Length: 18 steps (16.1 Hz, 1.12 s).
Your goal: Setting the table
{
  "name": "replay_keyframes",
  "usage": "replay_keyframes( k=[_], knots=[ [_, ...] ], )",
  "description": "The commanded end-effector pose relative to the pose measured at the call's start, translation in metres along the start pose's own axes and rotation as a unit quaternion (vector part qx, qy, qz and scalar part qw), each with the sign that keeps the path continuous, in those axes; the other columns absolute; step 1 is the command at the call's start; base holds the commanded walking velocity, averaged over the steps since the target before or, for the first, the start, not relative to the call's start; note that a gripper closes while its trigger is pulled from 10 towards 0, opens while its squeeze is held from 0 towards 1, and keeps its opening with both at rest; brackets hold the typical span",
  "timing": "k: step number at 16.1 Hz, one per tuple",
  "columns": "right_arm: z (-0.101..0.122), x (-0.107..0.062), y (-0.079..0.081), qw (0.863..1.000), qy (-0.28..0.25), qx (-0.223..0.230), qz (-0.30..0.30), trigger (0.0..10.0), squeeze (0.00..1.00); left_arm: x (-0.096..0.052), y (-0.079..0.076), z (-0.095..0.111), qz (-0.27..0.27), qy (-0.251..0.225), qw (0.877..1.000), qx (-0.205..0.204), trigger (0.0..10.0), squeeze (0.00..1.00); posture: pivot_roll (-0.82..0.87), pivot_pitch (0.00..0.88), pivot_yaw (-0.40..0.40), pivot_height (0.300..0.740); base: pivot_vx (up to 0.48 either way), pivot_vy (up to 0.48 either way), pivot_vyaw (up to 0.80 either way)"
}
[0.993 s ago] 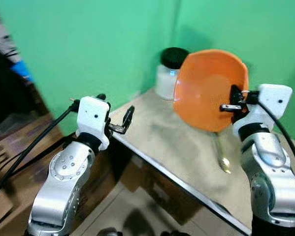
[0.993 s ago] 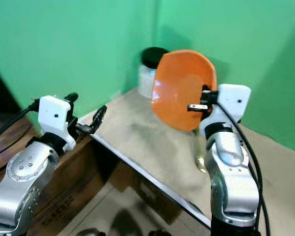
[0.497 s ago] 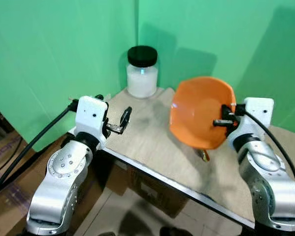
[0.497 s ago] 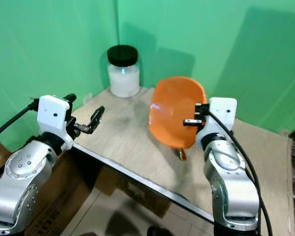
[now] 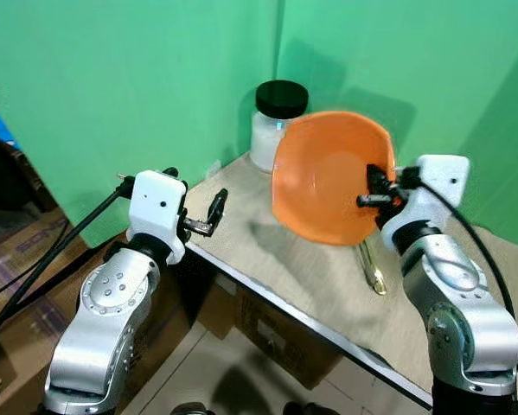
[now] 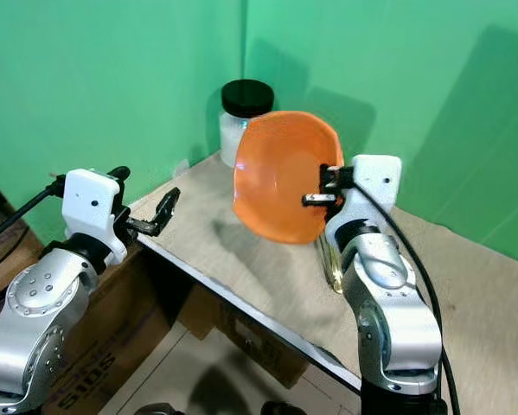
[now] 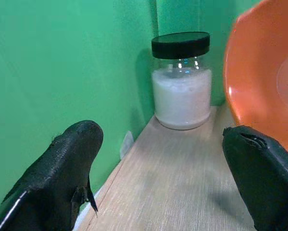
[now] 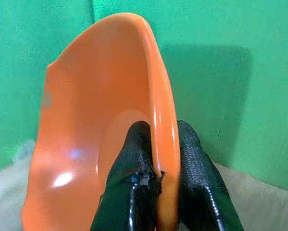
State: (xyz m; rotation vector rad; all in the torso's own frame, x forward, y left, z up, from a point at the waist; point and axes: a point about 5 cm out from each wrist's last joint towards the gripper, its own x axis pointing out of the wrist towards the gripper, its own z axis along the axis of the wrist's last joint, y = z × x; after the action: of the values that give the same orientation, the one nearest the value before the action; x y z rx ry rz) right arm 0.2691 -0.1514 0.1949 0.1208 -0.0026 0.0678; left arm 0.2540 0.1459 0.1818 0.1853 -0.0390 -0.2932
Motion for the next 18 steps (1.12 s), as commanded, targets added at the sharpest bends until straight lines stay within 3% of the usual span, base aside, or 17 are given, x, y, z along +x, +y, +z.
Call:
replay_keyframes(
  k=[1,9,14,15,18],
  knots=[
    [0.021,-0.002,-0.001,0.998,-0.055,0.008,-0.005,10.0,0.00,0.000,0.001,0.004,-0.003,-0.010,1.000,0.006,10.0,0.00,0.17,0.000,-0.034,0.740,0.000,0.000,0.00],
    [0.034,-0.009,-0.012,0.990,-0.117,0.063,-0.047,10.0,0.00,0.010,0.004,0.007,-0.014,-0.023,1.000,0.007,10.0,0.00,0.14,0.000,0.007,0.740,0.000,0.000,-0.78],
    [0.027,-0.006,-0.003,0.994,-0.091,0.050,-0.019,10.0,0.00,0.010,0.008,0.007,0.004,-0.022,1.000,0.008,10.0,0.00,0.15,0.000,-0.005,0.740,0.000,0.055,0.00],
    [0.027,-0.006,-0.003,0.994,-0.090,0.051,-0.018,10.0,0.00,0.010,0.009,0.008,0.009,-0.025,1.000,0.017,10.0,0.00,0.15,0.000,-0.009,0.740,0.000,-0.409,0.00],
    [0.026,-0.006,-0.003,0.995,-0.086,0.049,-0.013,10.0,0.00,0.009,0.011,0.005,0.019,-0.021,1.000,-0.007,10.0,0.00,0.15,0.000,-0.011,0.740,0.000,-0.320,0.00]
  ],
)
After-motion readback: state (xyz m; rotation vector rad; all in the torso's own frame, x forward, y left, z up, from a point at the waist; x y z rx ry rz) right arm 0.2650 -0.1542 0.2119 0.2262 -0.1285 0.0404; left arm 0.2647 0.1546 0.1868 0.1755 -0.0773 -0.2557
